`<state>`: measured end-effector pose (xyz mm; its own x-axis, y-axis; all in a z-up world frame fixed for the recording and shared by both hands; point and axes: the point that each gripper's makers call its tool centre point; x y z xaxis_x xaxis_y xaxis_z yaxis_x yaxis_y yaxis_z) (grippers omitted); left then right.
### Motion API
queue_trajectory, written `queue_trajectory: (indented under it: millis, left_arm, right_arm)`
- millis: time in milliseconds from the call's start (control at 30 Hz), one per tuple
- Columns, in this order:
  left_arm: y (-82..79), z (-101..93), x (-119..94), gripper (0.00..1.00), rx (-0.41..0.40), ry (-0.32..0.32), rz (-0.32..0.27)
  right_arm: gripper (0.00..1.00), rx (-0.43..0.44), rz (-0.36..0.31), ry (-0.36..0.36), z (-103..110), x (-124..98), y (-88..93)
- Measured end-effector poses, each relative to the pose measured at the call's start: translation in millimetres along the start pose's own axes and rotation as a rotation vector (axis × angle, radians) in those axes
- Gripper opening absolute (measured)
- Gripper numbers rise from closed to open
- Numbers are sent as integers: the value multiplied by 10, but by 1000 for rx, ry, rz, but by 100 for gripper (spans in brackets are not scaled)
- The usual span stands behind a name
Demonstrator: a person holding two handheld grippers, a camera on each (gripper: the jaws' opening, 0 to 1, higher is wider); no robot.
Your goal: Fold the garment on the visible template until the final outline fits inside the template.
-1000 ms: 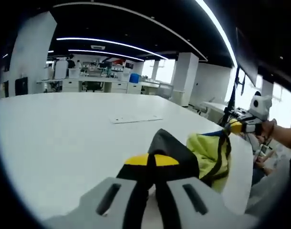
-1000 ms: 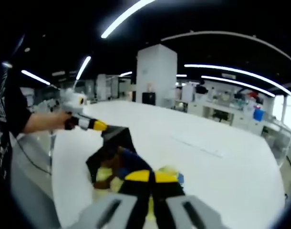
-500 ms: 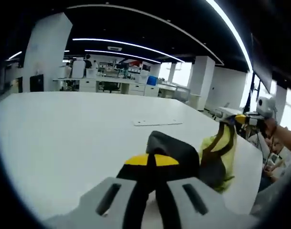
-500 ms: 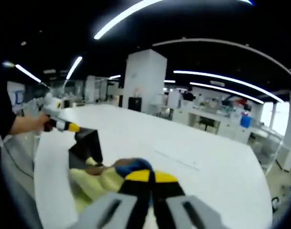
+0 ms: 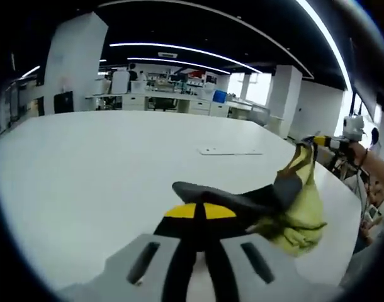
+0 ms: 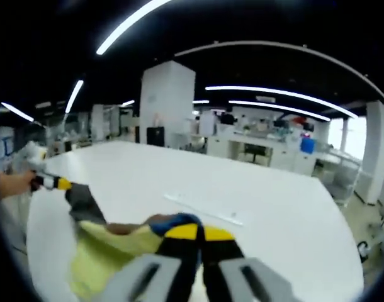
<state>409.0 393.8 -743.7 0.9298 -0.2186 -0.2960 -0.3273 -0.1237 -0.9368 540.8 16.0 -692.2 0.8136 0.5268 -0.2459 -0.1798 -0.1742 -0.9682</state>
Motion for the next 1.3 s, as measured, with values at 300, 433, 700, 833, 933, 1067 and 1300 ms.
queue_trajectory:
  millis: [300, 433, 700, 833, 933, 1067, 1300]
  left_arm:
    - [150, 229, 255, 0, -14, -73, 46]
    - [234, 268, 323, 0, -44, -108, 68]
    - [493, 339, 374, 0, -83, -142, 160]
    - [602, 326, 406, 0, -77, -140, 207]
    - [665, 294, 422, 0, -54, -138, 237]
    - [694, 359, 445, 0, -39, -139, 247]
    - [628, 323, 430, 3, 81, -130, 226]
  right_arm:
    - [0, 100, 73, 61, -233, 469, 376]
    - [0, 153, 111, 85, -307, 684, 580]
    - [0, 193, 215, 102, -353, 904, 963]
    - [0, 220, 283, 117, -306, 842, 1163]
    - [0, 226, 302, 122, -310, 902, 1257]
    - [0, 230, 306, 124, -281, 888, 1252]
    - [11, 239, 267, 133, -266, 812, 1123]
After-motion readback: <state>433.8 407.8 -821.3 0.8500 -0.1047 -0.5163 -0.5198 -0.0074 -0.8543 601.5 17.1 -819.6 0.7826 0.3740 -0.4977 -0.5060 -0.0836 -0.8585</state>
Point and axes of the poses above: the point that each gripper's makers call its tool centre point, and the gripper's own axes: x roughly forward along the fingers, z roughly to its left, y roughly out of its underside, and after that the axes turned 5 degrees about -z, right-handed
